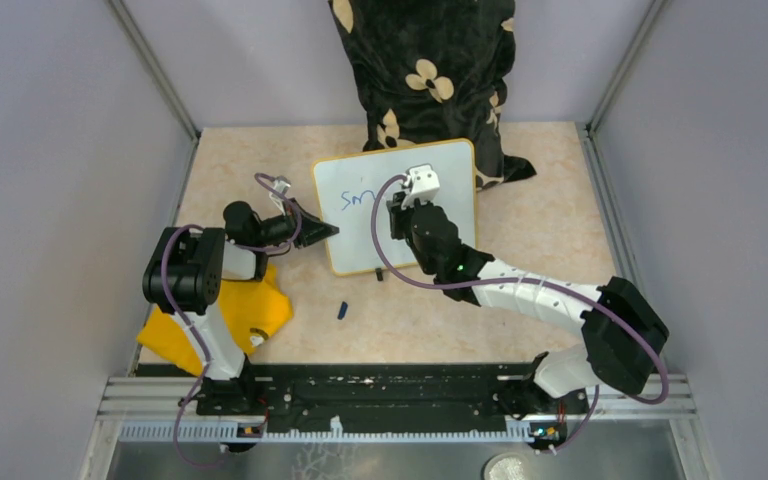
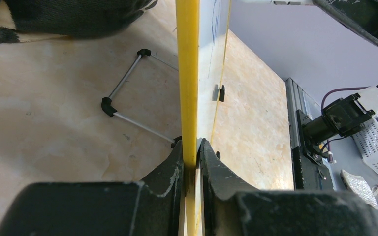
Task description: Write a sentence on the whiteboard
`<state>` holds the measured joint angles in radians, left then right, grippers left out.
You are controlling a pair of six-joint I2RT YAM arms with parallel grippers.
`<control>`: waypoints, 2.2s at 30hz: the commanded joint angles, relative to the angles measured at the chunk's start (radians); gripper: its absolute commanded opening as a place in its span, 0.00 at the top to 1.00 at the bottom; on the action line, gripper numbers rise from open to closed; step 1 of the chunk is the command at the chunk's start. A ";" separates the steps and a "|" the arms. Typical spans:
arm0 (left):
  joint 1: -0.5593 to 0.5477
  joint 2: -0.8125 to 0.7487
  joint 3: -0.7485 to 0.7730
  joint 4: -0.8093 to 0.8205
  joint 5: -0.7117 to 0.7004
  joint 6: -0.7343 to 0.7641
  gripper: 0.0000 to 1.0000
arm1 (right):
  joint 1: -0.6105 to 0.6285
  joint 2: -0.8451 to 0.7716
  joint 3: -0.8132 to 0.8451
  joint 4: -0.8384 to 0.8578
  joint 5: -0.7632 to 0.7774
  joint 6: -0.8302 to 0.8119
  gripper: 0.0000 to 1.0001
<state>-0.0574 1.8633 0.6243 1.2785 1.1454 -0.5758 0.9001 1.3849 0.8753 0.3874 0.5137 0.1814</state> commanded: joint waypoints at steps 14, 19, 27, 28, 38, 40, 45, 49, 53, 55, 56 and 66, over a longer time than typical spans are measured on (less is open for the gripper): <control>-0.005 0.025 0.004 0.006 -0.013 0.048 1.00 | -0.026 0.038 0.058 0.090 0.006 0.039 1.00; -0.005 0.025 0.004 0.004 -0.013 0.050 1.00 | -0.034 0.044 0.055 0.078 0.003 0.051 1.00; -0.006 0.024 0.004 -0.001 -0.013 0.051 1.00 | -0.034 0.026 0.022 0.062 -0.001 0.058 1.00; -0.006 0.024 0.005 -0.001 -0.013 0.051 1.00 | -0.034 0.023 0.018 0.061 0.000 0.059 1.00; -0.005 0.024 0.005 -0.004 -0.013 0.051 1.00 | -0.033 -0.005 -0.016 0.049 -0.006 0.076 1.00; -0.006 0.024 0.006 -0.004 -0.013 0.051 1.00 | -0.034 -0.008 -0.020 0.047 -0.006 0.078 1.00; -0.008 0.023 0.006 -0.004 -0.015 0.051 1.00 | -0.034 -0.016 -0.025 0.044 -0.010 0.081 1.00; -0.009 0.023 0.006 -0.005 -0.013 0.051 1.00 | -0.034 -0.025 -0.024 0.033 -0.018 0.088 1.00; -0.009 0.025 0.005 -0.006 -0.013 0.051 1.00 | -0.033 -0.057 -0.019 0.021 -0.026 0.097 1.00; -0.009 0.026 0.006 -0.005 -0.013 0.052 1.00 | -0.034 -0.077 -0.015 0.019 -0.037 0.102 1.00; -0.009 0.026 0.006 -0.006 -0.013 0.052 1.00 | -0.033 -0.087 -0.012 0.019 -0.043 0.104 1.00; -0.010 0.024 0.005 -0.007 -0.015 0.053 1.00 | -0.050 -0.081 0.043 0.026 -0.027 0.080 1.00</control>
<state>-0.0574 1.8648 0.6243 1.2781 1.1458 -0.5755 0.8715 1.3079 0.8536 0.3737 0.4839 0.2714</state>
